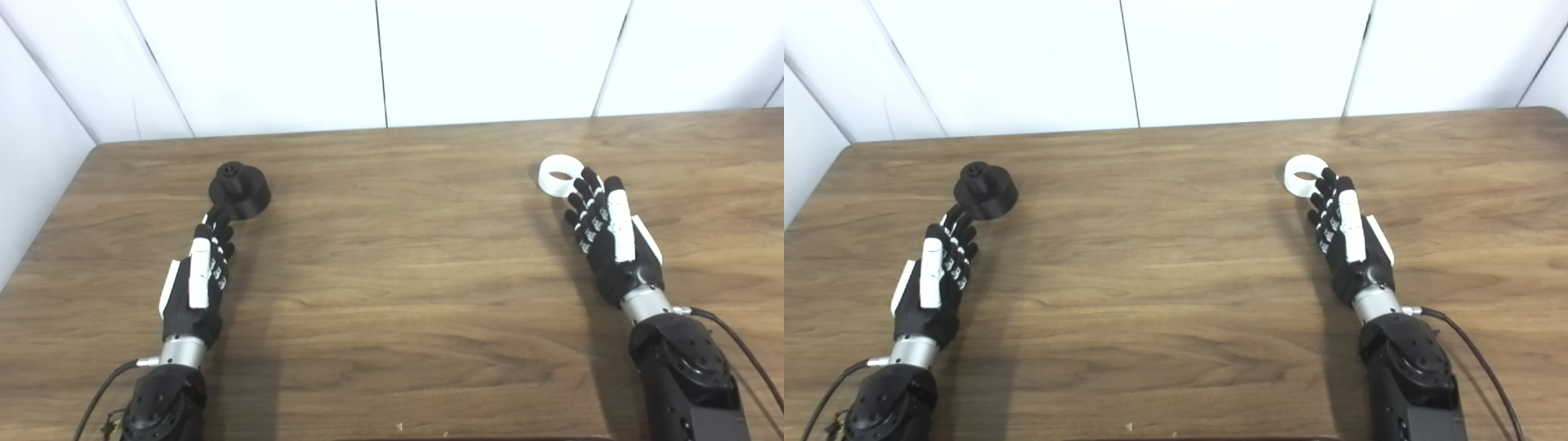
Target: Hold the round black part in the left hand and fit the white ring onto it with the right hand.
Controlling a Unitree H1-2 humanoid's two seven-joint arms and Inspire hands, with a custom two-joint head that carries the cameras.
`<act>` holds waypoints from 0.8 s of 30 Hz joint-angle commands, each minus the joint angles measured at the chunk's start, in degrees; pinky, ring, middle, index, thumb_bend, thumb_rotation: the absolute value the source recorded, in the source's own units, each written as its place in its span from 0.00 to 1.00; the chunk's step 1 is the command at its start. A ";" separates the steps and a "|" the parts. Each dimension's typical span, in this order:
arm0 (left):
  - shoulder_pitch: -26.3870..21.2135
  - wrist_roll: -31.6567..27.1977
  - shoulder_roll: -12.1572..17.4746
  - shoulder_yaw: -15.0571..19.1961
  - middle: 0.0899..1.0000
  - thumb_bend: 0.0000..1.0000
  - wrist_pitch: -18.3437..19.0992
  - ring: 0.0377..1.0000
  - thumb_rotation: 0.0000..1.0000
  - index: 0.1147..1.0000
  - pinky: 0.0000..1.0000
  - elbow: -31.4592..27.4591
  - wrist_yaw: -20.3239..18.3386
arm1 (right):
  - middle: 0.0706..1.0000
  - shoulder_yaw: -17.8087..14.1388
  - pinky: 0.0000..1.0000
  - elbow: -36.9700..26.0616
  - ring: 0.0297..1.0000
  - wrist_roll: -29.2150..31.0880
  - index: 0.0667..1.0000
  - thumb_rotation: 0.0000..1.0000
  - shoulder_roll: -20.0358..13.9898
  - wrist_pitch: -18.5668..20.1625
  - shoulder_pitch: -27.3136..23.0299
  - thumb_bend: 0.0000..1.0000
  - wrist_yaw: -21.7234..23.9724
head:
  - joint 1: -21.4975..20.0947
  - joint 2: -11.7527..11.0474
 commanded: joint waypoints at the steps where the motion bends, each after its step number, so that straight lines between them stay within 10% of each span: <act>1: -2.19 0.17 1.28 0.04 1.00 0.54 -1.70 1.00 1.00 1.00 1.00 -1.10 0.00 | 1.00 -0.01 1.00 -1.77 1.00 0.17 1.00 1.00 -0.09 -1.99 -2.72 0.51 -0.04 | 0.06 0.09; 15: -2.19 1.81 2.08 -0.38 1.00 0.56 -1.50 1.00 1.00 1.00 1.00 -1.26 0.27 | 1.00 -0.03 1.00 -1.86 1.00 0.60 1.00 1.00 -0.52 -2.13 -2.43 0.51 0.57 | 0.79 -0.37; 19: -2.77 5.84 4.33 -0.17 1.00 0.60 -1.10 1.00 0.65 1.00 1.00 -1.38 2.08 | 1.00 -0.19 1.00 -1.48 1.00 0.81 1.00 1.00 -0.67 -2.42 -2.37 0.51 0.67 | 2.14 -0.75; 24: -3.62 12.48 8.34 0.10 1.00 0.71 0.17 1.00 0.44 1.00 1.00 -2.35 3.67 | 1.00 -0.09 1.00 -0.60 1.00 0.58 1.00 1.00 -1.03 -2.66 -2.52 0.53 0.86 | 3.74 -1.21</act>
